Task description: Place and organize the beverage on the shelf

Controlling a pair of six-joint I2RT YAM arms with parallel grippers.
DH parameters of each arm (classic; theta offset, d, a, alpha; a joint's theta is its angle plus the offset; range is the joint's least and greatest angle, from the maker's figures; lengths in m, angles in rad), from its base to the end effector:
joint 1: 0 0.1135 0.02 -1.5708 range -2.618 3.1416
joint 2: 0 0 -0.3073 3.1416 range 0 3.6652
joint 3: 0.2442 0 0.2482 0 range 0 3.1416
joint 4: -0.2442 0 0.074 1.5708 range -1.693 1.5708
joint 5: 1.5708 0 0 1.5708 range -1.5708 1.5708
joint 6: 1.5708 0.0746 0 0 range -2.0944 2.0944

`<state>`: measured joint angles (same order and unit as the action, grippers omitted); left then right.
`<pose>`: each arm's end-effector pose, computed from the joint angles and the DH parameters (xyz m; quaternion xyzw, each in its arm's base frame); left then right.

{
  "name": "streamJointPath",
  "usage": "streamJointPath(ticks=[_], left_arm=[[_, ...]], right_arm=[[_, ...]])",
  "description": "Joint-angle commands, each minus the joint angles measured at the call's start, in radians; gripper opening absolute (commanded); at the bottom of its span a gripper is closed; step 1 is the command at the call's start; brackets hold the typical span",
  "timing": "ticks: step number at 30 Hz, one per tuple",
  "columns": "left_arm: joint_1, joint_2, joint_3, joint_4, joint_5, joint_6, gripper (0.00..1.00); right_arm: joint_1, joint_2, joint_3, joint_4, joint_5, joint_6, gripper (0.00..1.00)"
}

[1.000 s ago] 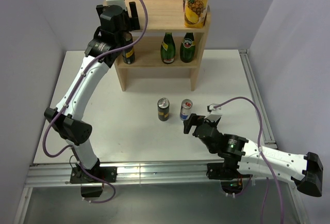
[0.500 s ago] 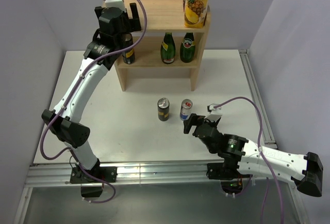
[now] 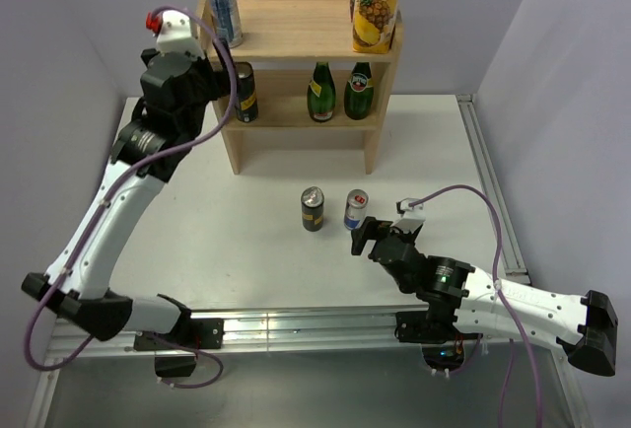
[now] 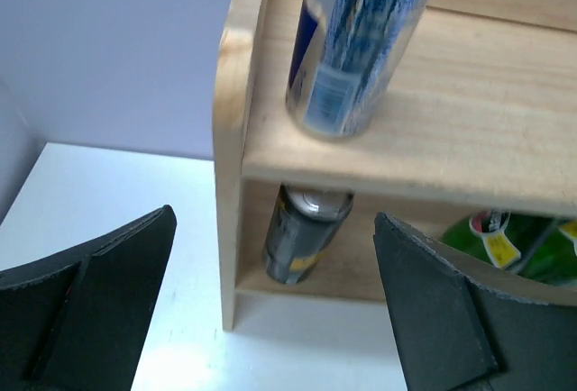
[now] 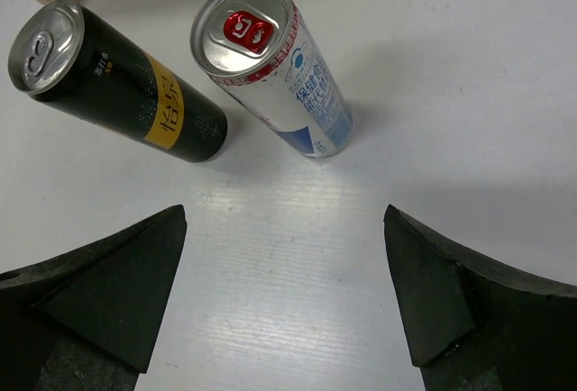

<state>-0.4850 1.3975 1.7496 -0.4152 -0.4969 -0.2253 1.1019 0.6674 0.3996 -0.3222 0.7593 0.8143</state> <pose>0.2923 -0.1138 0.5468 -0.0754 0.7225 -0.0626 0.6844 0.1060 0.0956 0.2266 0.0553 0.8359 0.1699 0.5190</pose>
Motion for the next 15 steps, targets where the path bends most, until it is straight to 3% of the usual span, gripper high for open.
streamJointPath(ticks=[1, 9, 15], left_arm=[[-0.059, -0.125, -0.100, -0.048, -0.041, -0.043, 0.99], [-0.363, -0.347, -0.504, -0.005, -0.126, -0.201, 0.99], [-0.547, -0.400, -0.817, 0.176, -0.106, -0.269, 0.99]], right_arm=[[0.004, -0.002, 0.001, 0.015, 0.037, 0.011, 0.98], [0.006, 0.000, 0.002, 0.014, 0.035, 0.010, 0.98], [0.006, 0.014, 0.007, 0.011, 0.038, 0.016, 0.98]])
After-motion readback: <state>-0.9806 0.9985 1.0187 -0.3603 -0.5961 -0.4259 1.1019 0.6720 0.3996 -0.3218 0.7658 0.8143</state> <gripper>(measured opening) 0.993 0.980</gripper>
